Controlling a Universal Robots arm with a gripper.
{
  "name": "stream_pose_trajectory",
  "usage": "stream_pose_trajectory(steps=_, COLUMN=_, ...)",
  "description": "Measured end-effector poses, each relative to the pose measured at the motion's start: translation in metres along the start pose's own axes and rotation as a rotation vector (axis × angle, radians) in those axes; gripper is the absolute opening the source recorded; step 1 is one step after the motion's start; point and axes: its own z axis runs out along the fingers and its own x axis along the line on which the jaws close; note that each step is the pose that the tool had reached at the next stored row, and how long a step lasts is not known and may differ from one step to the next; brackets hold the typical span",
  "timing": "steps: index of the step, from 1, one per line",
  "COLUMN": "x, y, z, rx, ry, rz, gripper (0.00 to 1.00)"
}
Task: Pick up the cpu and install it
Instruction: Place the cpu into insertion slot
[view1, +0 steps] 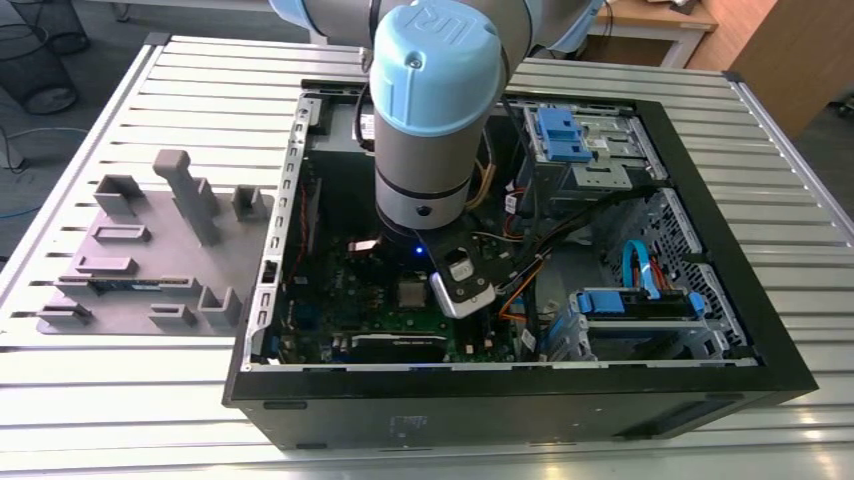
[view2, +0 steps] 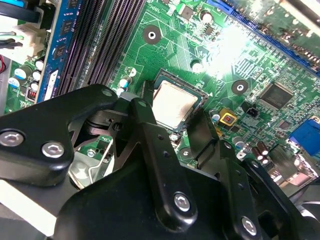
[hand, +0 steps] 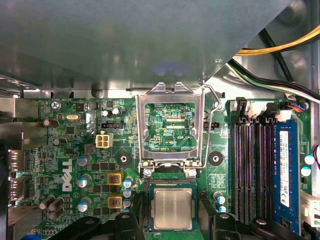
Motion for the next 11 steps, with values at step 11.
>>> stream_pose_trajectory(steps=11, x=-0.0002, y=0.0, z=0.0, rx=0.0, ry=0.0, rz=0.0, gripper=0.46)
